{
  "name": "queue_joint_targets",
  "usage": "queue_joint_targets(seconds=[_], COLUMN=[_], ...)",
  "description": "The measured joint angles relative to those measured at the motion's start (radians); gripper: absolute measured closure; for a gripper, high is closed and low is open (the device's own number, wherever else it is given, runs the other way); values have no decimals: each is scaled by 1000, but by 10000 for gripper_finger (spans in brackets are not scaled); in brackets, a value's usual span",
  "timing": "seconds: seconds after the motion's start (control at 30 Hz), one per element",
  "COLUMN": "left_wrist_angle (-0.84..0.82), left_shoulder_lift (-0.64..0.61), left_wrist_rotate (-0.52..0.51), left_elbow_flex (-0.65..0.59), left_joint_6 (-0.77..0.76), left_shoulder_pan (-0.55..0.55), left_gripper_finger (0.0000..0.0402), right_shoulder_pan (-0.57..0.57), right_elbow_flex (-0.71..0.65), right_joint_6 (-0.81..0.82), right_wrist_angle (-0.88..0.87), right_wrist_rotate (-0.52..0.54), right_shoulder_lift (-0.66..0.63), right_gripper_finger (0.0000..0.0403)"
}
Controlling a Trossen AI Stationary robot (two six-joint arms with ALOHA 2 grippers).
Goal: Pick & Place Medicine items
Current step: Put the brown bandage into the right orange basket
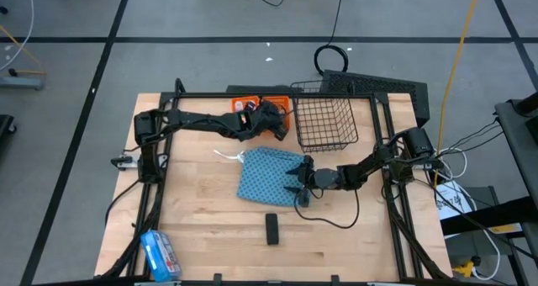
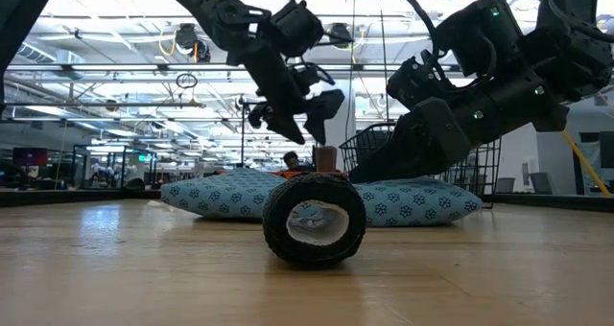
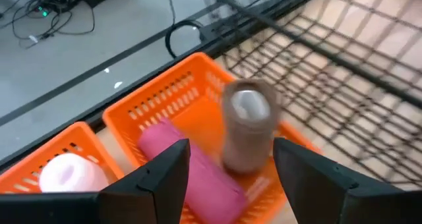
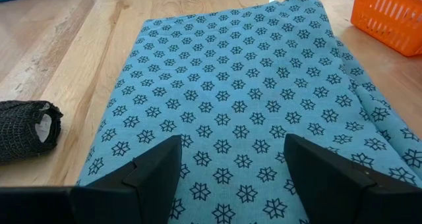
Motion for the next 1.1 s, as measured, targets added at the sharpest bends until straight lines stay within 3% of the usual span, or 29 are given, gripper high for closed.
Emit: queue_joint_targets(seconds=[0.2, 0.43, 0.67, 1.1], left_wrist_angle=[1, 23, 104, 119], left_shoulder_lift=[-2, -1, 60, 109], left_wrist_rotate=[-15, -132, 55, 17], left_elbow_flex=[0, 0, 0, 2], left_joint_6=[-9, 29, 3, 30], left_shoulder_pan=[-61, -70, 0, 56], left_gripper_finger=[174, 174, 174, 174], right_shoulder_pan=[0, 0, 0, 0], right_elbow_flex=[0, 0, 0, 0], right_joint_6=[0, 0, 0, 0], right_wrist_angle=[-1, -1, -1, -1], right_wrist_rotate=[0, 0, 0, 0], right_shoulder_lift=[0, 0, 0, 0], right_gripper_finger=[147, 147, 147, 147])
